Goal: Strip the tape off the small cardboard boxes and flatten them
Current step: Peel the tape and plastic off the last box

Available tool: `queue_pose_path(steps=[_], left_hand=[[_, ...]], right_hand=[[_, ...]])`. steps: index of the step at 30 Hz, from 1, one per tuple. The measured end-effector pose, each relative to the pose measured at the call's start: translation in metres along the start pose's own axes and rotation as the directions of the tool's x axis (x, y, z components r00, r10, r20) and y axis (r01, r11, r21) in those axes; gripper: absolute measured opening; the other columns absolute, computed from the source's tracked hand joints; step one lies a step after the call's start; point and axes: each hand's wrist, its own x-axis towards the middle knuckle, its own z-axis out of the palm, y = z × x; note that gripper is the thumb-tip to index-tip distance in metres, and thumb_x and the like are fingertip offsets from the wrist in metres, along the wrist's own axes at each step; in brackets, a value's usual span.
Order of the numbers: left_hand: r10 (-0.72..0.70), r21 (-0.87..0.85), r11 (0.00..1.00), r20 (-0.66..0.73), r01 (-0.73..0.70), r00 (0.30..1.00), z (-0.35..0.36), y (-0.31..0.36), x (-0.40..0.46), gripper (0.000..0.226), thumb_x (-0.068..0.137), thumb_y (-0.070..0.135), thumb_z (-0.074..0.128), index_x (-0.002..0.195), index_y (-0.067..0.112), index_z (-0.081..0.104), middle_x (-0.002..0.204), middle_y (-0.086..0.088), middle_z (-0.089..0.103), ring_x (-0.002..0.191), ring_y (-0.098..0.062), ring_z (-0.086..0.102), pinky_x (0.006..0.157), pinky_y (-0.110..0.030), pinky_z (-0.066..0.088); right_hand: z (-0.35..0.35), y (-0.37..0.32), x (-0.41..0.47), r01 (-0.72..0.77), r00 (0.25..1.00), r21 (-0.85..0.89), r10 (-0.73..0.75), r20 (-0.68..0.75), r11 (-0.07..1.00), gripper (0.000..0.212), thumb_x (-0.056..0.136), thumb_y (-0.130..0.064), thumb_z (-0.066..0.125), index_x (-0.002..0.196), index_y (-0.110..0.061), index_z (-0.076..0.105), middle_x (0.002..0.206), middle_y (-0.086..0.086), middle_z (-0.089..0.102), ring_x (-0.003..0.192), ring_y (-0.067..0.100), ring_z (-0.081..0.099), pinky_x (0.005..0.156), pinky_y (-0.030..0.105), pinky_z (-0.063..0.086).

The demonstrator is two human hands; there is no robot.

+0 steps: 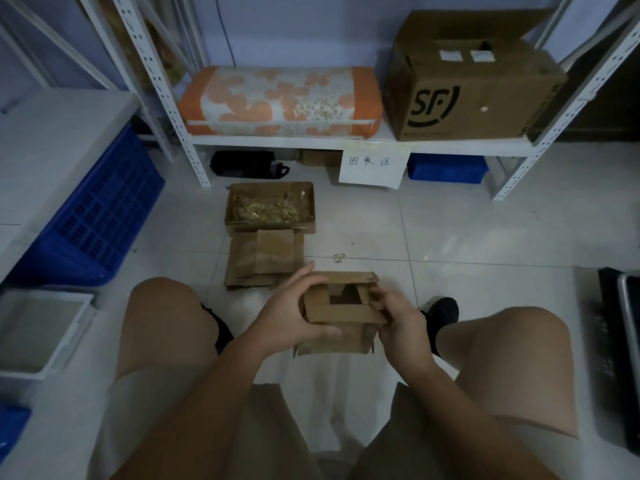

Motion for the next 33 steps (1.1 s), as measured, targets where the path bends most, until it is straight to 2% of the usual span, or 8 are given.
queue_pose_path(steps=[4, 8, 13, 17, 21, 25, 30, 33], left_hand=[[0.041, -0.085, 0.995, -0.019, -0.043, 0.999, 0.004, 0.013, -0.008, 0.045, 0.081, 0.074, 0.064, 0.117, 0.047, 0.061, 0.166, 0.03, 0.014, 0.151, 0.004, 0.02, 0.113, -0.031, 0.03], [0.035, 0.082, 0.996, -0.043, -0.031, 0.998, 0.003, 0.012, -0.009, 0.035, 0.09, 0.066, 0.063, 0.118, 0.044, 0.061, 0.164, 0.039, 0.004, 0.149, 0.008, 0.019, 0.112, -0.032, 0.034], [-0.031, 0.131, 0.991, -0.007, 0.032, 0.999, -0.005, 0.012, -0.011, 0.107, 0.073, 0.073, 0.078, 0.159, 0.037, 0.027, 0.16, 0.043, -0.015, 0.147, 0.007, 0.016, 0.112, -0.03, 0.03], [-0.11, 0.109, 0.989, 0.051, 0.104, 0.993, -0.013, 0.009, -0.007, 0.147, 0.055, 0.08, 0.084, 0.164, 0.039, -0.005, 0.155, 0.043, -0.029, 0.153, 0.0, 0.006, 0.123, -0.041, 0.029], [-0.177, 0.191, 0.97, 0.135, 0.15, 0.975, -0.016, 0.008, -0.004, 0.165, 0.047, 0.075, 0.091, 0.162, 0.032, -0.019, 0.15, 0.037, -0.044, 0.153, -0.001, -0.013, 0.127, -0.038, 0.02], [-0.156, 0.239, 0.964, 0.149, 0.117, 0.976, -0.009, 0.009, -0.006, 0.162, 0.049, 0.068, 0.095, 0.165, 0.029, -0.012, 0.146, 0.036, -0.05, 0.153, -0.003, -0.013, 0.125, -0.039, 0.023], [-0.024, 0.323, 0.946, 0.179, -0.036, 0.984, -0.011, 0.01, -0.01, 0.11, 0.064, 0.077, 0.083, 0.157, 0.046, 0.033, 0.154, 0.033, -0.041, 0.159, -0.018, 0.005, 0.122, -0.052, 0.034], [-0.016, 0.38, 0.924, 0.124, -0.032, 0.992, -0.01, 0.012, -0.011, 0.099, 0.065, 0.082, 0.078, 0.149, 0.043, 0.043, 0.157, 0.032, -0.039, 0.157, -0.021, 0.016, 0.119, -0.051, 0.036]], right_hand=[[0.002, 0.002, 0.003, 0.107, 0.993, -0.034, -0.108, -0.038, 0.994, 0.052, 0.074, 0.02, 0.069, 0.111, -0.018, 0.065, 0.116, -0.01, 0.059, 0.108, 0.005, 0.058, 0.093, 0.012, 0.048], [0.002, -0.003, 0.004, 0.122, 0.992, -0.054, -0.125, -0.036, 0.991, 0.05, 0.07, 0.023, 0.065, 0.09, -0.022, 0.056, 0.121, -0.005, 0.059, 0.108, -0.006, 0.051, 0.085, 0.002, 0.042], [0.005, 0.009, 0.005, 0.136, 0.99, -0.094, -0.133, 0.043, 0.986, 0.042, 0.071, 0.021, 0.067, 0.102, -0.006, 0.067, 0.126, -0.008, 0.058, 0.11, 0.007, 0.058, 0.085, 0.003, 0.044], [0.004, 0.006, 0.004, 0.193, 0.98, -0.085, -0.187, 0.071, 0.978, 0.043, 0.069, 0.018, 0.073, 0.103, -0.008, 0.068, 0.13, -0.005, 0.059, 0.116, 0.014, 0.06, 0.092, 0.008, 0.047], [0.004, 0.001, 0.001, 0.279, 0.959, -0.117, -0.27, 0.084, 0.953, 0.05, 0.071, 0.011, 0.081, 0.116, -0.006, 0.069, 0.132, 0.004, 0.063, 0.121, 0.02, 0.062, 0.098, 0.027, 0.055], [0.008, -0.001, 0.001, 0.319, 0.948, -0.178, -0.312, 0.065, 0.931, 0.04, 0.07, 0.01, 0.083, 0.106, -0.005, 0.073, 0.129, 0.007, 0.066, 0.121, 0.026, 0.063, 0.099, 0.034, 0.055], [0.005, 0.004, 0.004, 0.306, 0.952, -0.195, -0.301, 0.055, 0.932, 0.044, 0.071, 0.009, 0.083, 0.111, -0.006, 0.072, 0.13, 0.007, 0.066, 0.121, 0.025, 0.063, 0.1, 0.032, 0.055], [0.005, 0.004, 0.006, 0.285, 0.958, -0.199, -0.285, 0.029, 0.938, 0.042, 0.069, 0.012, 0.081, 0.107, -0.005, 0.073, 0.128, 0.007, 0.067, 0.117, 0.022, 0.064, 0.096, 0.029, 0.055]])
